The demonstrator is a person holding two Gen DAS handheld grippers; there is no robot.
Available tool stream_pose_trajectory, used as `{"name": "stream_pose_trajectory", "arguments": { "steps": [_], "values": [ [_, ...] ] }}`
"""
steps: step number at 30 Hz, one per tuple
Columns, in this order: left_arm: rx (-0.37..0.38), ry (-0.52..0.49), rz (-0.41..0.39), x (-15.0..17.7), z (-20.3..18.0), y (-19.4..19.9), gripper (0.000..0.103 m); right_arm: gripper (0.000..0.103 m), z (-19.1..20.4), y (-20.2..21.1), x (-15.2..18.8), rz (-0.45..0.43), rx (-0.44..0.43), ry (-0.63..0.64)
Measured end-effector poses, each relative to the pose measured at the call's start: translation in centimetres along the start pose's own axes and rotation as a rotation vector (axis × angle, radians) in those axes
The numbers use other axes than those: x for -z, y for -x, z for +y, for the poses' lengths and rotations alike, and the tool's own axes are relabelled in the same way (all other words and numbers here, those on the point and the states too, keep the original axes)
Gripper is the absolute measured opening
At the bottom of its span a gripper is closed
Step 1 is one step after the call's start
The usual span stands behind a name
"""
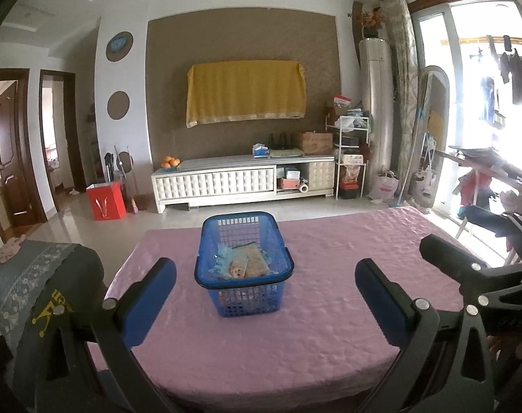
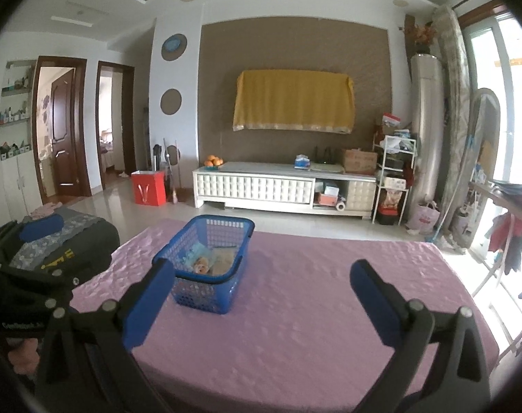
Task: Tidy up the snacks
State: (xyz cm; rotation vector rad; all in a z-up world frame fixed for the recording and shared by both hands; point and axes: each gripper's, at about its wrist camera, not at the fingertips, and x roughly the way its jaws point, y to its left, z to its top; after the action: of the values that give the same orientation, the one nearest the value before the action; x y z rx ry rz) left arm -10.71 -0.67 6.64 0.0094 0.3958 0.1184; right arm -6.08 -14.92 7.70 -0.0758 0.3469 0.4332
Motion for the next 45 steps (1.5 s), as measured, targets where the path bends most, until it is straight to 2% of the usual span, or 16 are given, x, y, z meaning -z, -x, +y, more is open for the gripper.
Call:
{"name": "stream_pose_trajectory", "arguments": {
  "steps": [45],
  "values": [
    [0.021, 0.010, 0.009, 1.0, -0.8, 0.1, 0.103, 0.103, -0.1, 1.1, 0.7, 0.014, 0.013, -0.004]
  ]
}}
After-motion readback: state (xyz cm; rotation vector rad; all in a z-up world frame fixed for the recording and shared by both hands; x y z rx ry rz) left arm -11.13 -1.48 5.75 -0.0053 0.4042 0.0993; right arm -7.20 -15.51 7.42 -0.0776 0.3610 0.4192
